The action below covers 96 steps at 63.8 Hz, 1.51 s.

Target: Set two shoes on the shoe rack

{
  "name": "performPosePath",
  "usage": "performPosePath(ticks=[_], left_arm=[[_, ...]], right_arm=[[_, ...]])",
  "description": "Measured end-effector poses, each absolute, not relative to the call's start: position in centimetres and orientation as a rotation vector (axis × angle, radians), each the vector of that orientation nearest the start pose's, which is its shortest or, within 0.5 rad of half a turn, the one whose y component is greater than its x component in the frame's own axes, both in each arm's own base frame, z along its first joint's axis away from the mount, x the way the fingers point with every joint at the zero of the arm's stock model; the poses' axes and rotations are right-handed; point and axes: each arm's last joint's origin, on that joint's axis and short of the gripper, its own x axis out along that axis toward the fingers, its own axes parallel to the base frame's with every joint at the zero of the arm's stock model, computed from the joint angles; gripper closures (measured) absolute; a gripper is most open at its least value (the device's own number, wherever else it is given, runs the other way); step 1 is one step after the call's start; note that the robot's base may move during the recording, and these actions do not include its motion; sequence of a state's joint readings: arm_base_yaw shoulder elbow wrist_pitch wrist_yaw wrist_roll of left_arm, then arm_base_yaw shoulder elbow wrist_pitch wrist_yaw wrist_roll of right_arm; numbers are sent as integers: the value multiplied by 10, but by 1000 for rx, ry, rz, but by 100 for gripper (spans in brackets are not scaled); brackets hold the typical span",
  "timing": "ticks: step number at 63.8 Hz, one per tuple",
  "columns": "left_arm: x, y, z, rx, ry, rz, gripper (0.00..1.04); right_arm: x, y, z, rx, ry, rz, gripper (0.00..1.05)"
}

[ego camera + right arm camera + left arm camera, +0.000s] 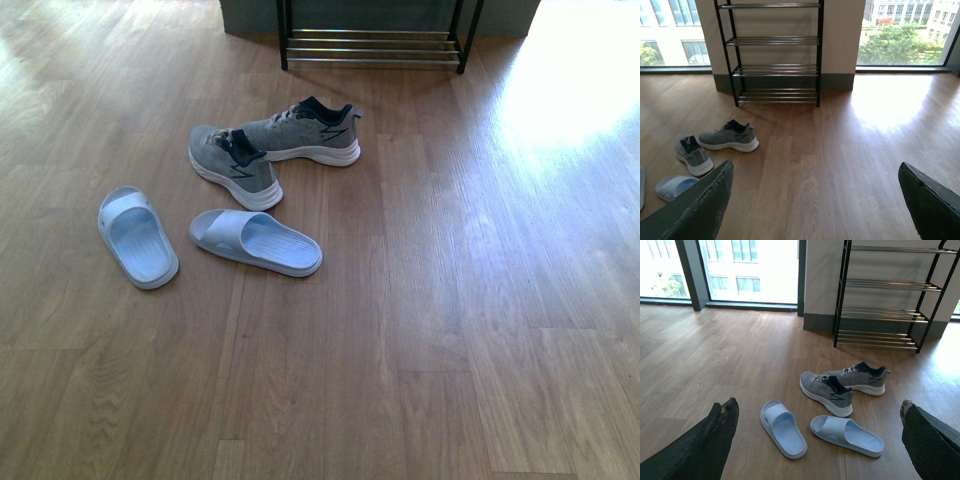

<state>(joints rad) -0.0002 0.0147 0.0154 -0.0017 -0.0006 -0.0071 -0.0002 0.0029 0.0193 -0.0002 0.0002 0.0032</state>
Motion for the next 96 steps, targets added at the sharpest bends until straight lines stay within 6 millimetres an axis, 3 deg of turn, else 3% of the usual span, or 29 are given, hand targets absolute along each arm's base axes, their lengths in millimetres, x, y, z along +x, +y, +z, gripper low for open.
performPosePath(ticks=[96], left_arm=[[98, 0, 167, -7, 1, 0, 9]], right_arm=[[97, 0, 170, 3, -16, 0, 9]])
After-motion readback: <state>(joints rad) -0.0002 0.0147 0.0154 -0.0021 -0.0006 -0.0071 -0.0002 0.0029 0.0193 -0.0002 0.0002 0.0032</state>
